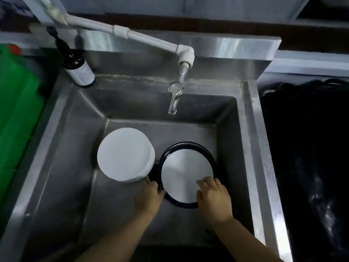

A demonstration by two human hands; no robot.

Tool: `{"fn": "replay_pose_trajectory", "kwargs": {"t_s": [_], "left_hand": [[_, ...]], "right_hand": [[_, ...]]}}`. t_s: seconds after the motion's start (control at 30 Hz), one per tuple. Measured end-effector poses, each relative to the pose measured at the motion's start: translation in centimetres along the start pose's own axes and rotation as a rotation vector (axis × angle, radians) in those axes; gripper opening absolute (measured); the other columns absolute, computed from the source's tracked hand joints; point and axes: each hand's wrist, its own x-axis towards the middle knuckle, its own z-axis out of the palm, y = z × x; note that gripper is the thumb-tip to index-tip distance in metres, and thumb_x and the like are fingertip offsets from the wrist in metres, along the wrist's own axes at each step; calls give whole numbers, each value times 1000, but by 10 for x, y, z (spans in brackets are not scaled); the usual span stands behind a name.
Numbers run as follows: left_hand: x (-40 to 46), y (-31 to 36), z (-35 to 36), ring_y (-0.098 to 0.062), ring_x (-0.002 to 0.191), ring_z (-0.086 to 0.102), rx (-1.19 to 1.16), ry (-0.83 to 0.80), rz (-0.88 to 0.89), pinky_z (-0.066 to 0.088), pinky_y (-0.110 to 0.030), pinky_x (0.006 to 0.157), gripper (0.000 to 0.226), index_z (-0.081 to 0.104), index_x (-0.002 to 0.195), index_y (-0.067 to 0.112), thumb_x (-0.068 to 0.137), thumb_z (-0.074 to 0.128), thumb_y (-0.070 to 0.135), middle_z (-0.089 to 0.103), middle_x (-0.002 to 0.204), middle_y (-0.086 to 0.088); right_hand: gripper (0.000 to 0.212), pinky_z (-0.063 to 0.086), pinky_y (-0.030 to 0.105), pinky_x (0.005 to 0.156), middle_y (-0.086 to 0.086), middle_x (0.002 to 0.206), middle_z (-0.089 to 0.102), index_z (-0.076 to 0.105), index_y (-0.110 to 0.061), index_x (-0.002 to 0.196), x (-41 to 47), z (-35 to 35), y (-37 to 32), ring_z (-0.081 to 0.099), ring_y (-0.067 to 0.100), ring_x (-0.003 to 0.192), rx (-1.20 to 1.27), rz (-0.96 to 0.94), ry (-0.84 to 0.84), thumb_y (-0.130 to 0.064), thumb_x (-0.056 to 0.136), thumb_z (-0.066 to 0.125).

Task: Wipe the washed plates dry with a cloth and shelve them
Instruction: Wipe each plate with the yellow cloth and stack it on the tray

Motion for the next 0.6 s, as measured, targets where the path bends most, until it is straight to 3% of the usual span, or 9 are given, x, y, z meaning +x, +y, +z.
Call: {"fn": "replay_pose_trajectory", "kwargs": {"t_s": [0.23,0.33,0.43,0.6], "left_hand": [[20,6,29,-29,98,64,-271,-167,-224,50,-34,81,37,65,109,22,88,54,50,69,106,-3],[22,7,37,-29,82,66,-365,-141,-272,55,-36,75,29,66,102,19,89,56,44,70,92,-5],[17,11,40,-18,64,61,-567,-103,-312,51,-27,57,20,62,103,17,93,54,33,64,82,-1],[11,21,40,-28,82,62,-829,-11,-402,54,-35,67,12,60,101,15,94,52,21,63,97,-11]], "right_hand": [[32,57,32,57,4,91,70,76,-14,91,7,31,7,67,23,79,44,42,14,-6,60,82],[32,57,32,59,4,91,70,75,-13,92,6,33,8,67,24,80,45,50,-21,-7,61,82],[30,56,34,58,5,89,69,75,-12,91,4,38,11,66,26,80,42,37,-40,-6,62,80],[29,55,35,56,7,84,68,74,-9,87,-1,41,14,64,28,74,53,39,-49,-2,60,78]]}}
